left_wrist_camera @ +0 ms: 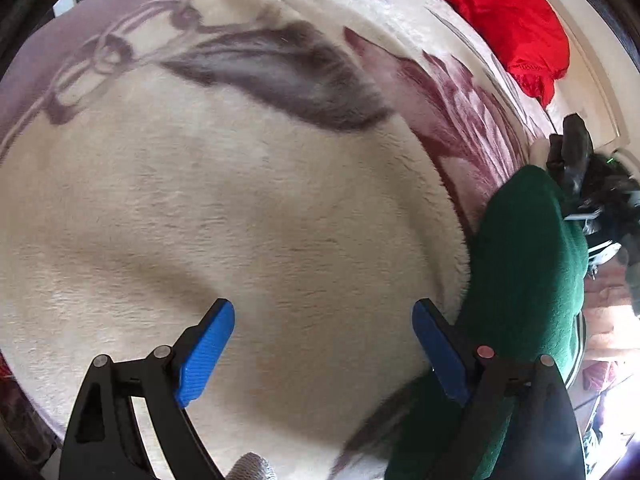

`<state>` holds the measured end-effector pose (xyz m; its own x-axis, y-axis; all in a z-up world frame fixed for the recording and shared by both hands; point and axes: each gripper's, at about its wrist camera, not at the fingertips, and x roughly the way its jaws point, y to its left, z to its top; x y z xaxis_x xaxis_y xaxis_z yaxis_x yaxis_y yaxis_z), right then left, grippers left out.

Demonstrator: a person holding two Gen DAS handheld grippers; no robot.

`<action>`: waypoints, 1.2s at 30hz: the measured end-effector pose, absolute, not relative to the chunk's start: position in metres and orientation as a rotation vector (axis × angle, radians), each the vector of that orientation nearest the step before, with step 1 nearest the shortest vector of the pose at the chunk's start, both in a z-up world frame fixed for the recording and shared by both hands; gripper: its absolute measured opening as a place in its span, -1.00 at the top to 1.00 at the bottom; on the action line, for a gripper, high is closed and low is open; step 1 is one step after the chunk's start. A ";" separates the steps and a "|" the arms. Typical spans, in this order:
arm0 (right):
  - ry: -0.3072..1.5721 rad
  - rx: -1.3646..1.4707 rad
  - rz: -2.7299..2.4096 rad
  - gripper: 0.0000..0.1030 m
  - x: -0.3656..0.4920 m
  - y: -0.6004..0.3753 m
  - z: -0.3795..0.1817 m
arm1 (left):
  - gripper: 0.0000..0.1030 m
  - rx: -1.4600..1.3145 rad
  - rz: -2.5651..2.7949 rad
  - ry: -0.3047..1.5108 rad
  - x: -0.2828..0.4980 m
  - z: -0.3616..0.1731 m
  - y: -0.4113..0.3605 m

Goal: Fold large clothes

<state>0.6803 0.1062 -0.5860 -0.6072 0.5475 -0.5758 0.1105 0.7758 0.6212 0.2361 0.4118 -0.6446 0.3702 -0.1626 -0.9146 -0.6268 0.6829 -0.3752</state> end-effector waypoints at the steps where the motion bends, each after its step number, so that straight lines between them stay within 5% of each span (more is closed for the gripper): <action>1: 2.124 0.398 0.708 -0.15 0.684 0.113 -0.571 | -0.76 -0.800 0.350 1.178 0.234 -0.643 0.413; 3: 1.992 0.208 0.765 -0.74 0.690 0.128 -0.533 | -0.76 -0.814 0.366 1.175 0.225 -0.642 0.420; 4: 1.928 0.090 0.803 -0.77 0.692 0.138 -0.515 | -0.76 -0.828 0.369 1.172 0.221 -0.642 0.422; 7: 1.856 -0.115 0.891 -0.77 0.687 0.166 -0.495 | -0.76 -0.874 0.374 1.161 0.211 -0.643 0.425; 10: 1.984 -0.215 0.914 -0.78 0.664 0.194 -0.535 | -0.76 -0.888 0.365 1.170 0.205 -0.644 0.418; 14: 2.213 0.280 0.595 -0.23 0.674 0.161 -0.613 | -0.76 -0.839 0.308 1.200 0.208 -0.645 0.399; 17: 2.148 0.472 0.544 -0.11 0.683 0.131 -0.605 | -0.76 -0.829 0.256 1.216 0.210 -0.644 0.386; 22: 1.904 0.390 0.661 -0.39 0.678 0.085 -0.523 | -0.76 -0.927 0.216 1.243 0.189 -0.639 0.365; 24: 1.809 0.444 0.626 -0.73 0.663 0.042 -0.493 | -0.76 -1.031 0.241 1.240 0.172 -0.638 0.361; 31: 1.775 0.512 0.272 -0.79 0.534 -0.125 -0.504 | -0.75 -1.642 0.179 1.059 0.142 -0.676 0.329; 33: 1.803 0.636 0.211 -0.79 0.500 -0.151 -0.531 | -0.54 -1.721 0.202 0.976 0.145 -0.685 0.322; 34: 1.813 0.706 0.190 -0.79 0.485 -0.157 -0.545 | -0.02 -1.737 0.208 0.927 0.148 -0.686 0.320; 36: 1.838 0.831 0.198 -0.79 0.463 -0.157 -0.572 | 0.03 -1.704 0.278 0.899 0.151 -0.682 0.318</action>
